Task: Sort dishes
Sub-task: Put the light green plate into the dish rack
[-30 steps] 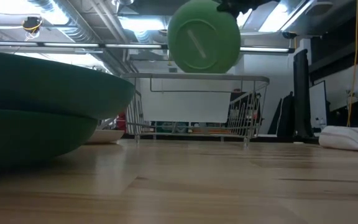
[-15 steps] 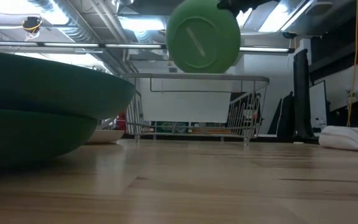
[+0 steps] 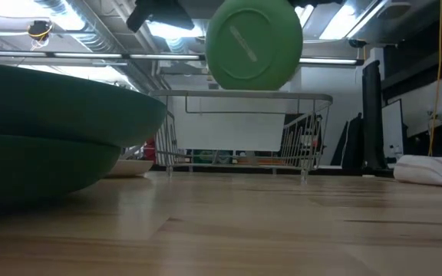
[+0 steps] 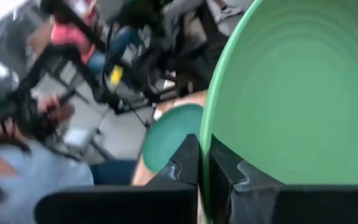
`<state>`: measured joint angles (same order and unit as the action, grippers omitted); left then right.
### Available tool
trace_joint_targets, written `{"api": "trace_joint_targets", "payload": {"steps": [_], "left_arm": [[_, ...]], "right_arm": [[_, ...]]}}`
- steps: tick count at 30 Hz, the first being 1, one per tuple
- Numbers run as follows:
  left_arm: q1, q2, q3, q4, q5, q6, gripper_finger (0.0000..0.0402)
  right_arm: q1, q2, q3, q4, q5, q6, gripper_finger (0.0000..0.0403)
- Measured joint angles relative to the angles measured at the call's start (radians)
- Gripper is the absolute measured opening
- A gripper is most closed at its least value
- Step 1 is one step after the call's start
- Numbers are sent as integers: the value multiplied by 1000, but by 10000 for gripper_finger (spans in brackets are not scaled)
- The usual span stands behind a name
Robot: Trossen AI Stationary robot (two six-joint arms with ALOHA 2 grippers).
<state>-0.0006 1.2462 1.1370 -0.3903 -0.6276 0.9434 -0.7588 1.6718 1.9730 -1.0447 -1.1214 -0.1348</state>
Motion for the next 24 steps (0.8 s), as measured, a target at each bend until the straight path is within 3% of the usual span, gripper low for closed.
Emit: {"api": "trace_joint_targets", "payload": {"steps": [11, 19, 22, 24], "left_arm": [[16, 5, 0, -27, -8, 147, 13], [16, 5, 0, 74, -99, 240, 103], [22, 5, 0, 140, -168, 316, 133], [34, 5, 0, 208, -235, 287, 141]], "right_arm": [[-1, 0, 0, 515, 83, 587, 10], [0, 0, 0, 912, 139, 870, 10], [0, 0, 0, 1039, 162, 945, 10], [0, 0, 1, 1102, 160, 973, 11]]}}
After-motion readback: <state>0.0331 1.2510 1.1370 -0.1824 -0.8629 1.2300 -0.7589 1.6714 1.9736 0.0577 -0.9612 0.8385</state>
